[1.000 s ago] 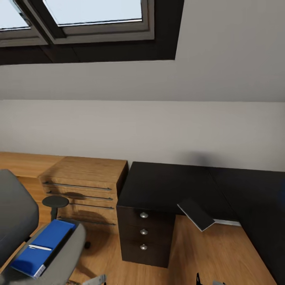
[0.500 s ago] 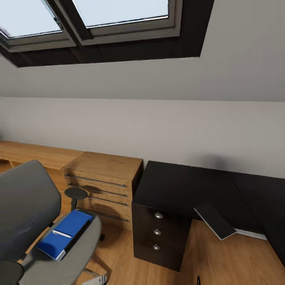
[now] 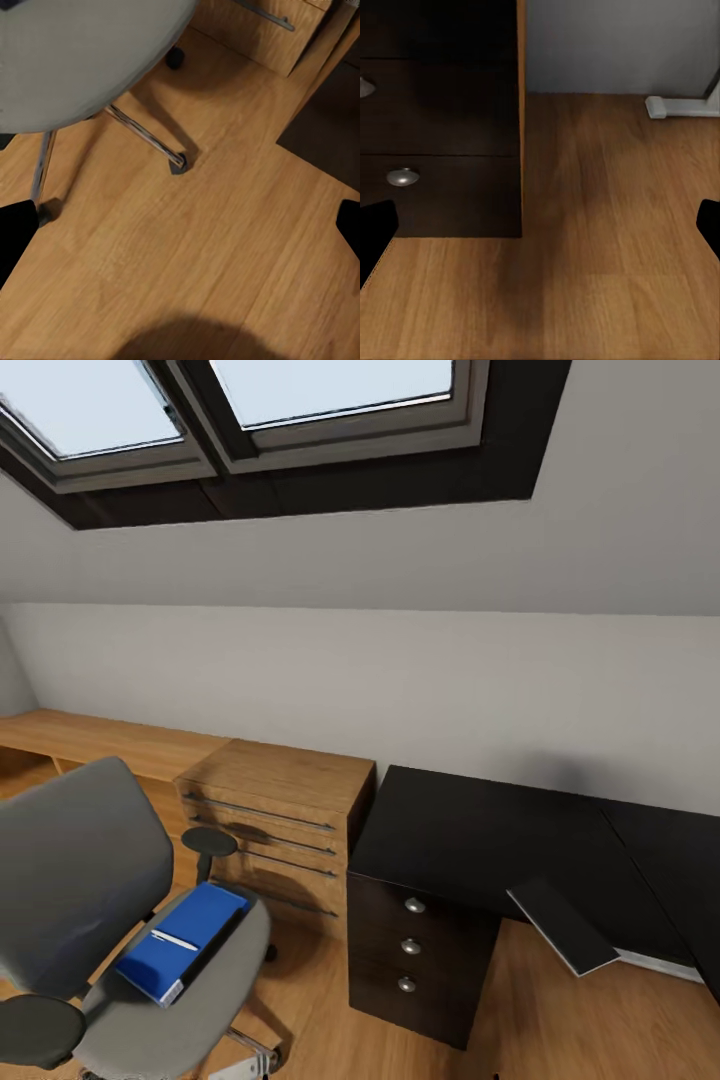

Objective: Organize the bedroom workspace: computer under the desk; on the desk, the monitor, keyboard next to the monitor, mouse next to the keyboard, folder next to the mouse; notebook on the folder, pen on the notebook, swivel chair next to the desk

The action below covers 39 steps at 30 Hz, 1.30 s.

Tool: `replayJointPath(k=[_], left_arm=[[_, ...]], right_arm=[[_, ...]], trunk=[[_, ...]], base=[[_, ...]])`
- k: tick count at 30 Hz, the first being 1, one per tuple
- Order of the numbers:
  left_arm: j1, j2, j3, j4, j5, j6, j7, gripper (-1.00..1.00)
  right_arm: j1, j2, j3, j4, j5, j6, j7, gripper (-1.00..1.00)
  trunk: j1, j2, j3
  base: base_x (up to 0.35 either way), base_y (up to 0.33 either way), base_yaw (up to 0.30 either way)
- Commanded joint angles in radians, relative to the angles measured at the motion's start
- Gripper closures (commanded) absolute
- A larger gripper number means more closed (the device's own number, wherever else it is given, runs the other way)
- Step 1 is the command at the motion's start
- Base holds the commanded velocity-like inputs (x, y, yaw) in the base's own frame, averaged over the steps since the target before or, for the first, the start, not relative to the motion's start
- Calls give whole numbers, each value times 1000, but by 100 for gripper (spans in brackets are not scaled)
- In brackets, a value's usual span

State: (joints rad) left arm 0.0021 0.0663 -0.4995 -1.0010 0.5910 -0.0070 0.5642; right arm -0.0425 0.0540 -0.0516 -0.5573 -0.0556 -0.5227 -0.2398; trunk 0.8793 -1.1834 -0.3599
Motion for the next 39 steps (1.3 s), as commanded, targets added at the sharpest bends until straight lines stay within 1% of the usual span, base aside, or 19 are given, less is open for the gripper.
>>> replayJointPath(k=[1, 7, 25, 39], left_arm=[[-1, 1, -4, -2, 7, -1, 6, -100], [-1, 1, -4, -1, 7, -1, 6, -100], [-1, 1, -4, -1, 7, -1, 6, -100], [-1, 1, -4, -1, 7, -1, 8, -100]], right_arm=[[0, 5, -2, 1, -6, -5, 3, -100], [0, 12, -2, 3, -6, -6, 4, -100], [0, 13, -2, 6, -6, -7, 4, -100], [0, 15, -2, 14, -4, -7, 4, -100]], trunk=[[0, -1, -1], [0, -1, -1], [0, -1, -1], [0, -1, -10]], base=[[0, 0, 170], [0, 0, 224], [0, 0, 266], [0, 0, 246]])
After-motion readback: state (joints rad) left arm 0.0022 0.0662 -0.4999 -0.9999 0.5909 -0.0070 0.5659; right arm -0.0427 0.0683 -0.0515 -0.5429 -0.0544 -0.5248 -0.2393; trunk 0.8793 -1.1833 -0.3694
